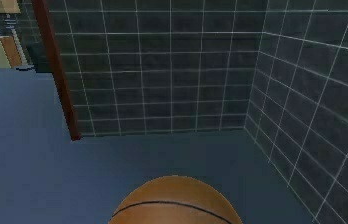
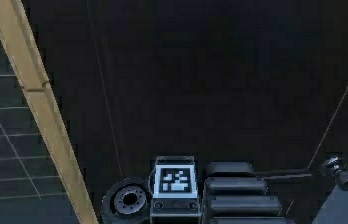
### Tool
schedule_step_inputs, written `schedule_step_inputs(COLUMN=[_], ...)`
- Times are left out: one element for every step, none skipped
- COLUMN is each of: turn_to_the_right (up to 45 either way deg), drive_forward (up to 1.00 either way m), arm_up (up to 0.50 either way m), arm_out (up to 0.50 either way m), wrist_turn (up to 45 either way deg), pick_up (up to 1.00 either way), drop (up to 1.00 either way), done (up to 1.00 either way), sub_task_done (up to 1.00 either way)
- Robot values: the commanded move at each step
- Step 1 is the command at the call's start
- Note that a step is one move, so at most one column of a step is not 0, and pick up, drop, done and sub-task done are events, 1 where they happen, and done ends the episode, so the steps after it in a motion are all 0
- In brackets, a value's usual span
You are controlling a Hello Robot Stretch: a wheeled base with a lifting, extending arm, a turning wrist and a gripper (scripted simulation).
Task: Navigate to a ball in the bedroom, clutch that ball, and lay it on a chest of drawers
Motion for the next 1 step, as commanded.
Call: schedule_step_inputs(turn_to_the_right=[-3.0], drive_forward=[0.00], arm_up=[0.00], arm_out=[0.00], wrist_turn=[0.0], pick_up=[0.00], drop=[0.00], done=[0.00], sub_task_done=[0.00])
